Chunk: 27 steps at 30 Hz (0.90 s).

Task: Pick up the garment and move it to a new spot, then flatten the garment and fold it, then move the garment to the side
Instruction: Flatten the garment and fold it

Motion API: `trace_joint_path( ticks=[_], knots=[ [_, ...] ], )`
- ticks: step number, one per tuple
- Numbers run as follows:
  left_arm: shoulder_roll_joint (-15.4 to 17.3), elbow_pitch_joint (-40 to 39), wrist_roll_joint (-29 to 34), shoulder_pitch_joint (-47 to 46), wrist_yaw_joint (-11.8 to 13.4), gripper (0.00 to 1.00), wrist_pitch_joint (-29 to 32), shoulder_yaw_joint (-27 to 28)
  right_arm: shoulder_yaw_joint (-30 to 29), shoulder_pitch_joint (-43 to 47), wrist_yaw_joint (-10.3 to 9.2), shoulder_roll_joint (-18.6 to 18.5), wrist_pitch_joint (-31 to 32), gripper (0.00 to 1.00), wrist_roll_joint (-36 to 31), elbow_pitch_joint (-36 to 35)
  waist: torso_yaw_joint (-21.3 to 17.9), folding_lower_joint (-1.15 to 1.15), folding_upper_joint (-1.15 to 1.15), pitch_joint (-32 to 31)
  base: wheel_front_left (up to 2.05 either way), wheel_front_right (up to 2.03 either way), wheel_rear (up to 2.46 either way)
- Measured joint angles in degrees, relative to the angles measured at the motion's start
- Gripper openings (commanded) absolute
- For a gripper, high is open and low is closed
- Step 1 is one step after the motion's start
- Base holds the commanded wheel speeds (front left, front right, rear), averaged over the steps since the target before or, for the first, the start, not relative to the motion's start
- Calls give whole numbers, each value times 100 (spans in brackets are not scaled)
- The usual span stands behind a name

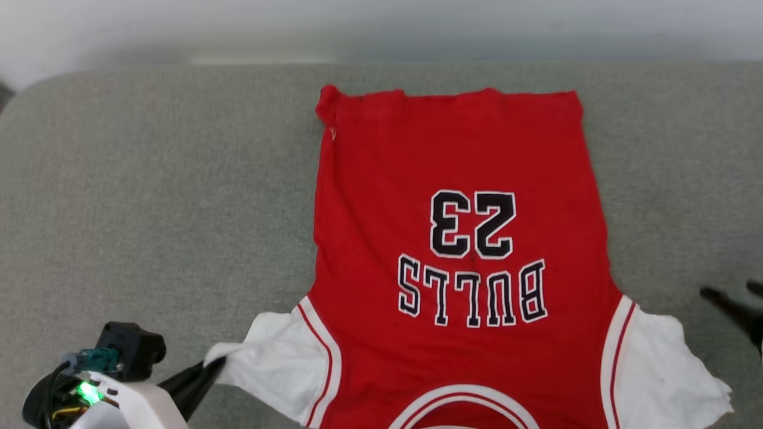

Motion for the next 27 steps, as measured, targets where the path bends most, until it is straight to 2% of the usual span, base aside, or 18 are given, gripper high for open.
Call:
trace_joint_path(
  ticks=[7,13,18,23,27],
  knots=[
    [152,-877,80,44,96,0,134,-16,-7,-1653,0,172,861,100,-115,-41,316,1,0,684,0,0,0],
    [101,-1344,282,-201,44,0,229,-192,77,-3296,0,214,1521,100,-576,635,752,1,0,1325,0,0,0],
    [-26,-1508,463,-403,-8,0,234,-331,35,-4413,0,333,1890,100,-1212,1338,1160,1,0,1773,0,0,0],
    [-138,-1637,587,-630,-107,0,250,-463,3,-5149,0,360,2031,100,-1863,1883,1515,2,0,2138,0,0,0],
    [-243,-1683,619,-727,-154,0,215,-536,47,-5275,0,175,2025,100,-2204,2194,1751,1,0,2370,0,0,0]
  ],
)
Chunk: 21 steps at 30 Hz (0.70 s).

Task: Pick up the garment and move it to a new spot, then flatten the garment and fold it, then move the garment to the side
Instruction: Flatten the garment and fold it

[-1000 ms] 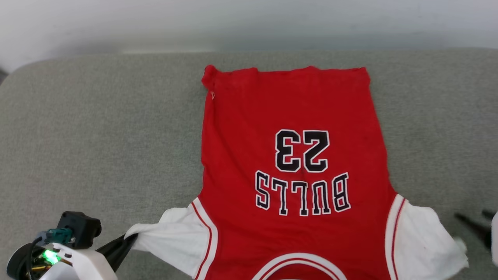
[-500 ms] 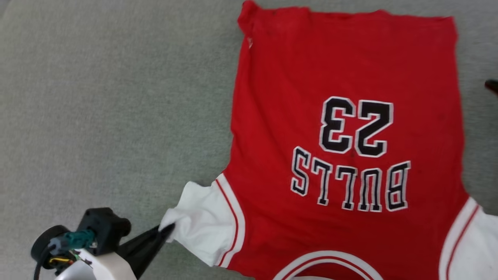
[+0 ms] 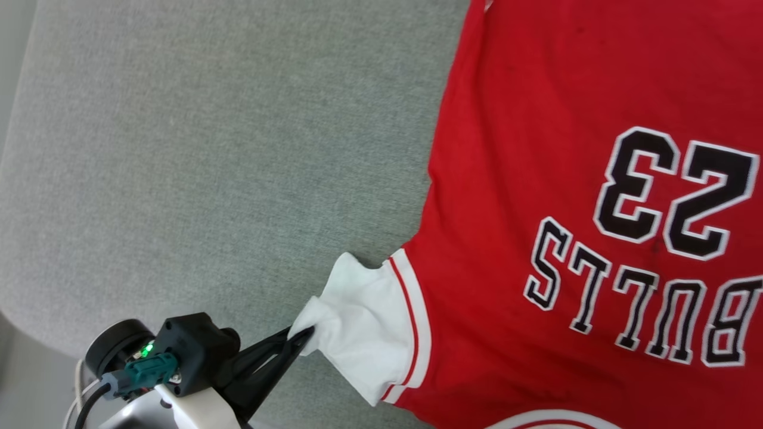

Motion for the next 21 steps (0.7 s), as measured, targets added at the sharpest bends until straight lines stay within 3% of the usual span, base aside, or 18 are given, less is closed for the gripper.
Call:
trace_joint_path(
  ticks=[11,12,13,14,21],
  knots=[
    [-102,203,3,-171,-105,0,-148,-33,-299,-55,0,-12,73,100,-331,190,319,-1,0,382,0,0,0],
    [-111,223,-3,-172,-108,0,-152,-41,-301,-52,0,-9,94,74,-336,186,323,-1,0,390,0,0,0],
    [-111,223,-3,-172,-108,0,-152,-41,-301,-52,0,-9,94,6,-336,186,323,-1,0,390,0,0,0],
    [-127,263,-10,-182,-121,0,-178,-52,-311,-41,0,2,108,0,-336,182,326,-1,0,392,0,0,0],
    [-151,492,-119,-181,-104,0,-204,-33,-281,330,0,99,36,0,-215,245,196,-1,0,129,0,0,0]
  ],
)
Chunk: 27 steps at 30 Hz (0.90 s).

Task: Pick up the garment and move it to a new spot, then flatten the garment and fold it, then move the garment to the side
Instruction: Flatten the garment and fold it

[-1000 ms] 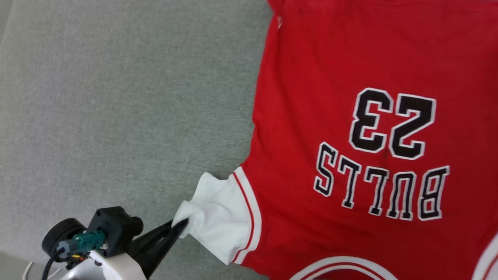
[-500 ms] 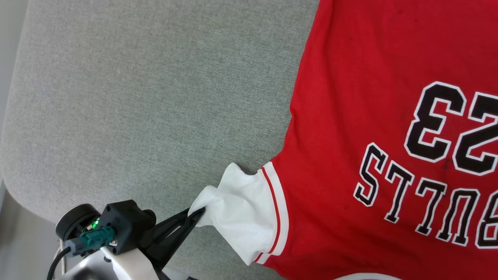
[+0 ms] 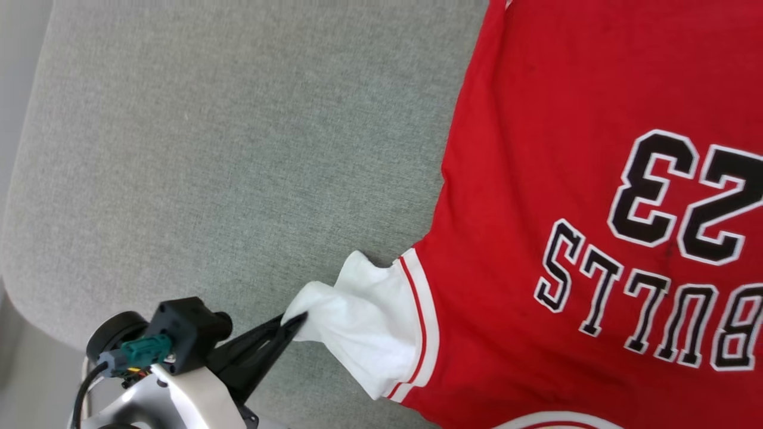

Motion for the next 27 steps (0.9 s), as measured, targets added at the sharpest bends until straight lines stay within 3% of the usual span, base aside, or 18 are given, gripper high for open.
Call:
trace_joint_path(
  ticks=[7,12,21,27],
  knots=[
    [29,232,-87,240,98,0,-125,88,118,766,0,-27,-60,0,286,20,-329,0,0,-502,0,0,0],
    [143,433,-181,542,222,0,-201,193,355,1789,0,-87,-113,0,788,-175,-775,0,0,-1158,0,0,0],
    [207,621,-356,1040,460,0,-348,359,538,3367,0,-119,-185,0,1544,-999,-1420,-2,0,-2090,0,0,0],
    [182,682,-364,1193,563,0,-448,369,201,4452,0,-99,-323,0,1866,-1614,-1806,-3,0,-2566,0,0,0]
  ],
)
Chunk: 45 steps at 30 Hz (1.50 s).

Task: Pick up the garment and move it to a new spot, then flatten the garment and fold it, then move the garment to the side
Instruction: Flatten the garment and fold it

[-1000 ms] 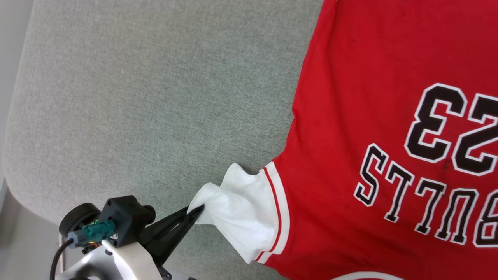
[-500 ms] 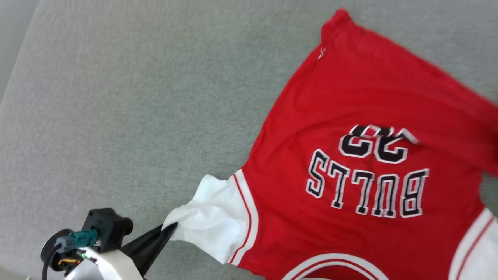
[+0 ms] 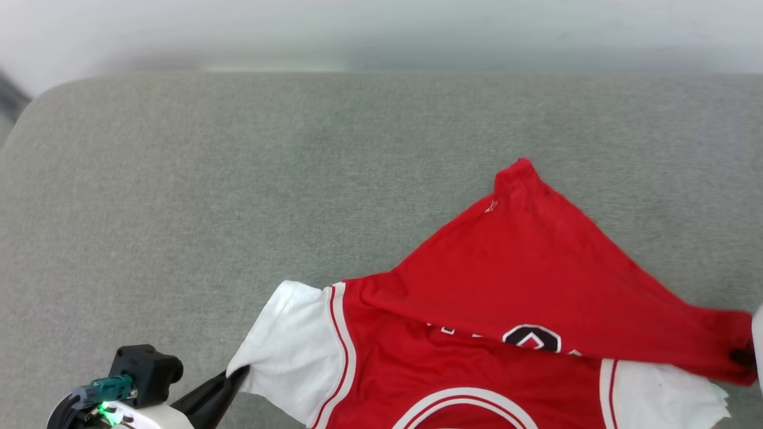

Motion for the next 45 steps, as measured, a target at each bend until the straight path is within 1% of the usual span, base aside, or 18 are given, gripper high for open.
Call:
trace_joint_path(
  ticks=[2,3,4,5,11,15,16,17,20,25,29,32,35,38,41,42,43,45],
  knots=[
    [-38,53,24,18,86,0,-80,32,-199,566,0,183,-145,0,102,-319,-126,0,0,-158,0,0,0],
    [-38,53,24,18,86,0,-80,32,-199,566,0,183,-145,0,102,-319,-126,0,0,-158,0,0,0],
    [-110,68,20,42,98,0,-130,16,-343,931,0,404,-233,0,155,-471,-189,1,0,-228,0,0,0],
    [-156,75,20,62,99,0,-145,-7,-380,1084,0,481,-271,0,159,-528,-210,0,0,-257,0,0,0],
    [-237,112,26,76,98,0,-153,-113,-491,1736,0,725,-467,0,141,-559,-258,1,0,-370,0,0,0],
    [-271,118,43,60,93,0,-137,-186,-401,1836,0,744,-582,0,147,-458,-253,1,0,-420,0,0,0],
    [-274,116,44,59,94,0,-134,-191,-339,1834,0,721,-648,34,168,-463,-252,1,0,-436,0,0,0],
    [-274,112,44,59,94,0,-119,-193,-302,1823,0,698,-668,100,189,-457,-252,1,0,-449,0,0,0],
    [-264,80,47,54,94,0,-112,-194,-144,1765,0,489,-667,100,290,-531,-237,2,0,-459,0,0,0],
    [-250,-23,132,-24,63,0,-101,-248,-101,1164,0,177,-717,100,512,-960,-106,2,0,-364,0,0,0],
    [-268,-87,219,-104,63,0,-97,-289,52,471,0,111,-606,100,615,-1244,65,3,0,-201,0,0,0],
    [-291,-133,283,-230,20,0,-97,-332,271,-37,0,123,-503,100,530,-1232,229,3,0,-41,0,0,0],
    [-341,-157,344,-387,-62,0,-99,-411,483,-521,0,189,-392,100,316,-985,414,3,0,148,0,0,0],
    [-400,-172,468,-598,-120,0,-91,-493,557,-911,0,339,-296,100,126,-517,640,3,0,332,0,0,0],
    [-543,-159,591,-819,-211,0,-88,-632,645,-1275,0,276,-282,100,-160,-62,895,3,0,511,0,0,0],
    [-543,-159,591,-819,-211,0,-88,-632,645,-1275,0,276,-282,100,-160,-62,895,3,0,511,0,0,0],
    [-626,-135,638,-899,-260,0,-101,-714,661,-1450,0,234,-316,100,-281,244,1060,3,0,630,0,0,0],
    [-721,-94,675,-1005,-320,0,-104,-814,672,-1593,0,163,-318,100,-382,487,1224,4,0,749,0,0,0]
  ],
)
